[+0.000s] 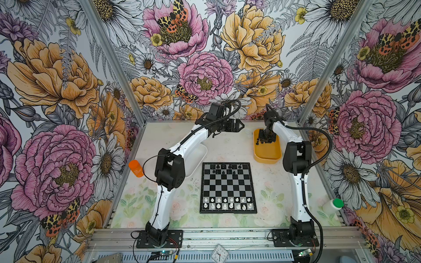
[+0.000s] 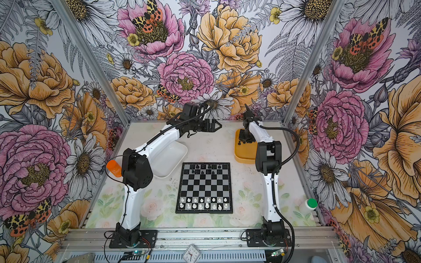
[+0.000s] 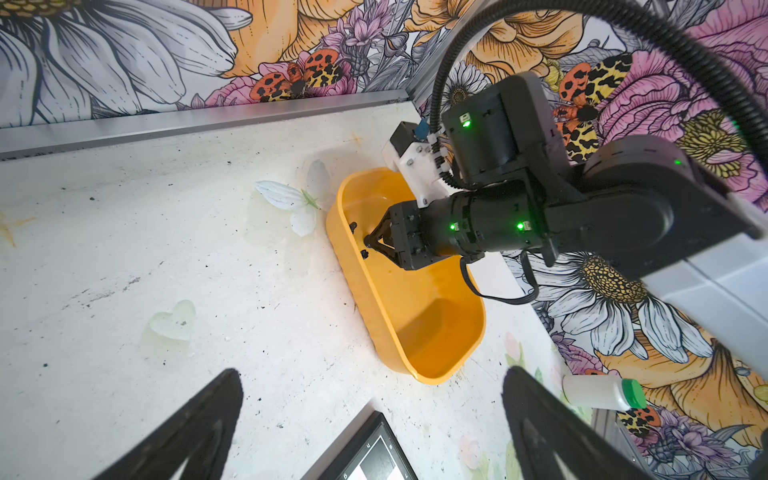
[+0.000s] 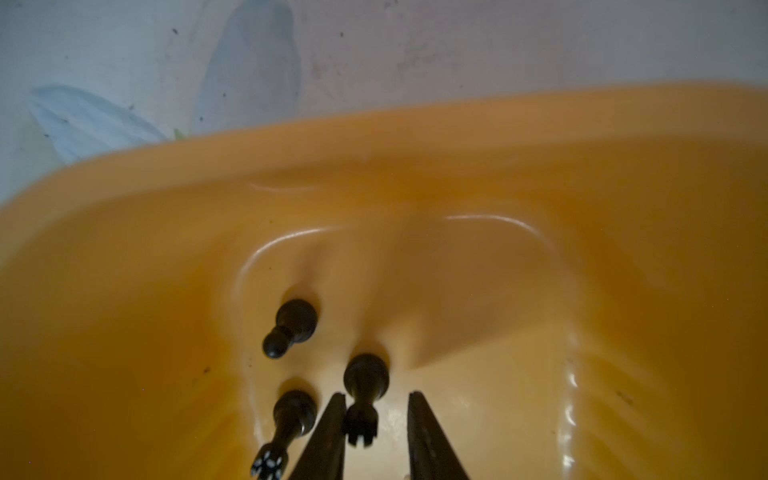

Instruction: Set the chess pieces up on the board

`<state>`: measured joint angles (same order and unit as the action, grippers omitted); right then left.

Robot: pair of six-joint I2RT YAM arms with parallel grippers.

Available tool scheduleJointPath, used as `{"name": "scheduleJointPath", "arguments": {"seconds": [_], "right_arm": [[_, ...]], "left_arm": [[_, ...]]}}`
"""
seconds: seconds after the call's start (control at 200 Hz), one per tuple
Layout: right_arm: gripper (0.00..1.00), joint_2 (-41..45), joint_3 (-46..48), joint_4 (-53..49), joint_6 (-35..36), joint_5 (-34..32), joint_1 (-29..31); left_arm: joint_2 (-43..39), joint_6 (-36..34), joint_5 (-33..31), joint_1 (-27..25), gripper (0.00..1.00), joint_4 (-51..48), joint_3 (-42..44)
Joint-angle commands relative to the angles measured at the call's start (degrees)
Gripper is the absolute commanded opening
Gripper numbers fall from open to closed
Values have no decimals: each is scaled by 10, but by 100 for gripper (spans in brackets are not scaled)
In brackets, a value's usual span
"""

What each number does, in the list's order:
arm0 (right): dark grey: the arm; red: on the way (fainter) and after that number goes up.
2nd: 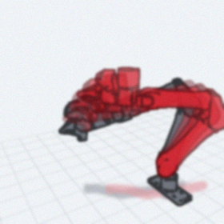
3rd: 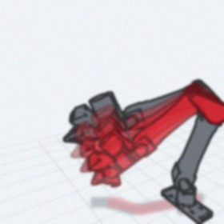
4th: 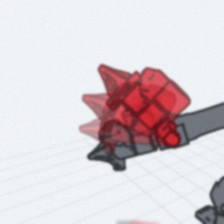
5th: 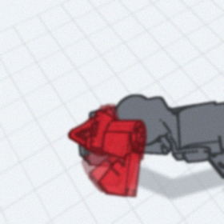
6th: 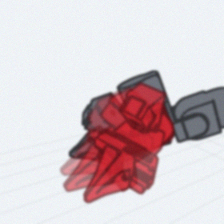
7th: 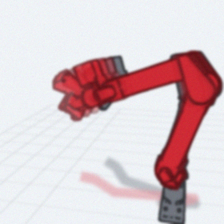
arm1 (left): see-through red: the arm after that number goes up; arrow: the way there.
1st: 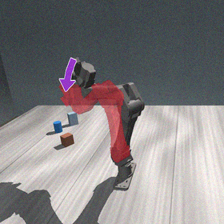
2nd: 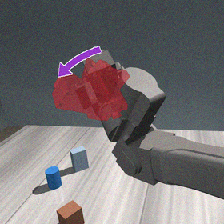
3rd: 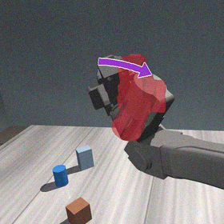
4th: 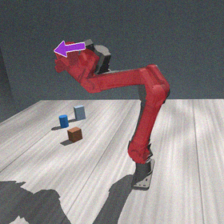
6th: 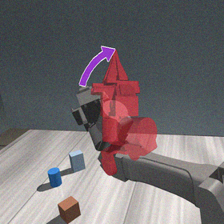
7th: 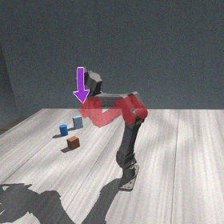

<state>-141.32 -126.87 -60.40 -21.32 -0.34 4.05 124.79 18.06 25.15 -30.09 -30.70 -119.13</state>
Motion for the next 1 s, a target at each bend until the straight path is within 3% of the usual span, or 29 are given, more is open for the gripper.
{"name": "scheduleJointPath", "arguments": {"seconds": [0.0,0.996], "right_arm": [[28,-11,-9,4,8,3,-2],[25,-11,-39,2,11,2,-2]], "left_arm": [[-32,0,0,7,99,1,11],[-31,3,14,21,99,1,11]]}}
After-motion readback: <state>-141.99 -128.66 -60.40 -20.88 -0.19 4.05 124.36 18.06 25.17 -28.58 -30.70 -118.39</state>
